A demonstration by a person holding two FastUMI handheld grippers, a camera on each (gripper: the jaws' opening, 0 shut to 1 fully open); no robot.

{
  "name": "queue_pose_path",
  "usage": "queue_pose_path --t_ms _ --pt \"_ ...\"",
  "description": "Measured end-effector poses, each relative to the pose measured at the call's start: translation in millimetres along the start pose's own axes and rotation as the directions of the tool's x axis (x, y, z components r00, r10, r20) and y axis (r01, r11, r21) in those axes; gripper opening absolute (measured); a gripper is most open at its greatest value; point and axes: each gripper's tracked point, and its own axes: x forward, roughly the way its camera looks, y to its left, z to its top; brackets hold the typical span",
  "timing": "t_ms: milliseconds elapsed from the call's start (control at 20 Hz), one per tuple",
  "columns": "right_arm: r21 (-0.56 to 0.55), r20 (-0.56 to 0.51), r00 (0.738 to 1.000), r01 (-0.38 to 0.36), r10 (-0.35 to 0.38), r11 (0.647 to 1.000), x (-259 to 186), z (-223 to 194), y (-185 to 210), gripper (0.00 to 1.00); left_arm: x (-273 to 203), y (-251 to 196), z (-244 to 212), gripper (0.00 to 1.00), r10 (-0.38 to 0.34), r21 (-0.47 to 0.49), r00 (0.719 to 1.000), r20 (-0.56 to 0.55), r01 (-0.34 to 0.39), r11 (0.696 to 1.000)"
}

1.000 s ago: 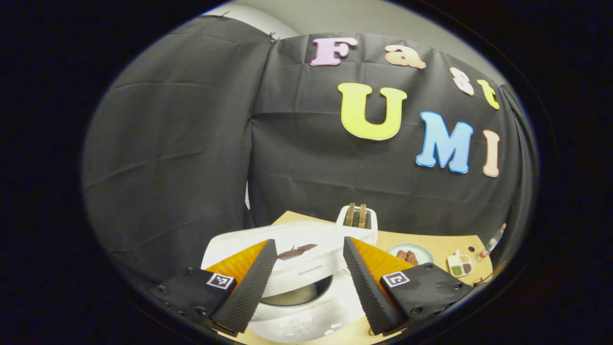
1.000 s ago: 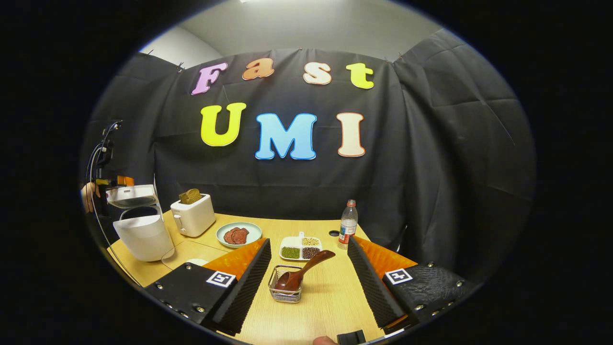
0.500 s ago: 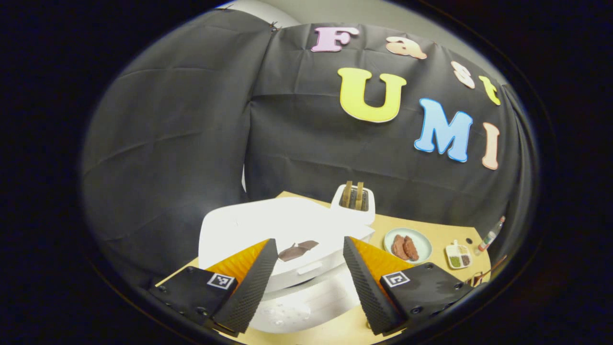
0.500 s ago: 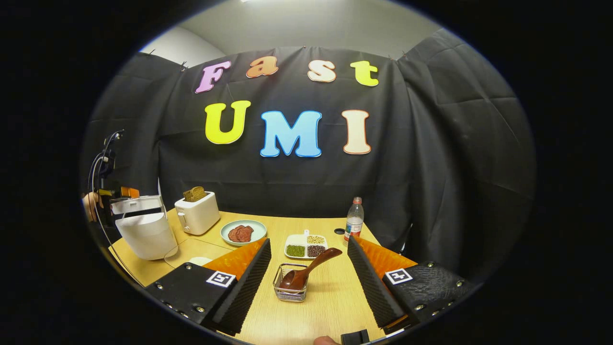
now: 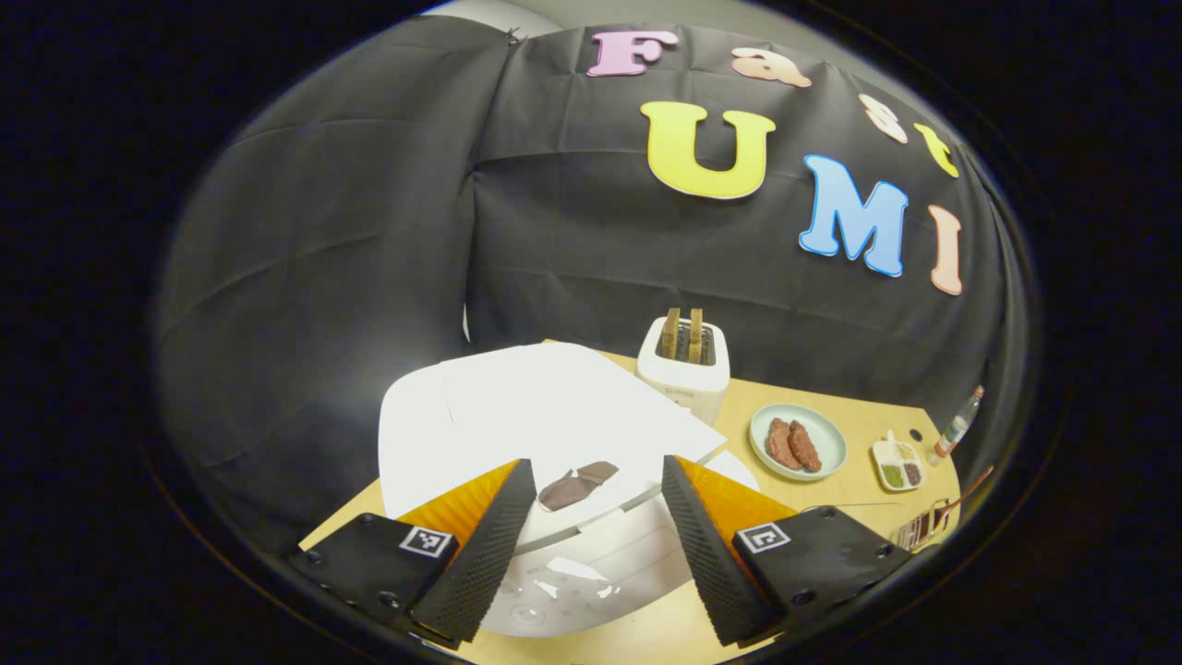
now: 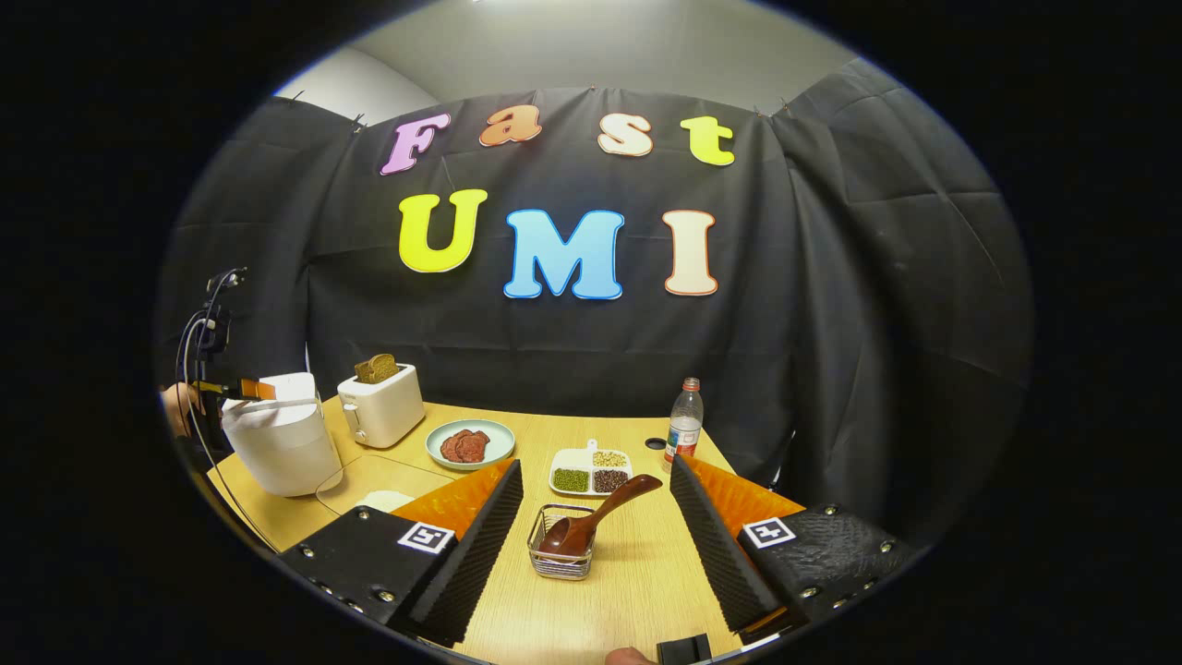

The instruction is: Close the left gripper, press the button to open the rice cooker; take a wooden spoon from the chopstick holder with the right hand, scoop a spoonful of rice and pour it into the rice cooker, then put the wooden spoon back into the chopstick holder.

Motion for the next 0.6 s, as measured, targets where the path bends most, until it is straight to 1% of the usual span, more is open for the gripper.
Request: queue_pose_path --t_ms 100,200,250,350,400,450,500,550,600 --pt "0.0 -0.003 1.0 -0.001 0.001 1.0 -0.6 -1.0 1.5 0.98 3.0 -2.6 -15.2 0.96 -0.002 0.02 0.999 -0.052 0.003 1.0" --pt "0.0 -0.003 1.0 -0.005 0.005 1.0 -0.3 0.1 4.2 0.98 9.7 -7.7 -16.4 0.99 0.004 0.099 0.998 -0.06 0.002 0.995" --pt "-0.003 -0.002 1.0 -0.01 0.01 1.0 0.1 0.1 6.6 0.98 9.1 -6.9 -15.0 0.96 0.007 0.096 0.999 -0.049 -0.003 0.995" --pt "-0.004 -0.005 1.0 -0.021 0.021 1.0 0.8 -1.0 12.1 0.98 8.0 -7.0 -12.6 0.99 0.003 0.027 0.998 -0.059 -0.001 1.0" --pt "-0.002 -0.005 1.0 -0.028 0.028 1.0 1.0 -1.4 14.5 0.98 12.3 -4.6 -11.1 0.99 0.005 0.008 0.998 -0.061 -0.005 1.0" --pt "-0.001 -0.007 0.999 -0.037 0.037 0.999 1.3 -1.2 18.4 0.98 13.2 -5.0 -11.4 0.93 0.002 0.001 0.998 -0.067 -0.001 1.0" --pt "-0.003 -0.003 0.999 -0.045 0.045 0.999 1.6 0.5 22.4 0.98 13.0 -5.4 -7.4 0.93 -0.006 0.008 0.999 -0.054 0.006 1.0" --pt "-0.002 0.002 0.999 -0.049 0.049 0.999 0.9 3.9 24.8 0.98 11.1 -6.0 -5.8 0.99 -0.015 0.023 0.999 -0.051 0.016 1.0" --pt "0.003 0.009 0.998 -0.061 0.061 0.998 -0.7 6.3 28.7 0.98 9.8 -6.7 -5.9 0.96 -0.023 0.037 0.999 -0.049 0.025 0.999"
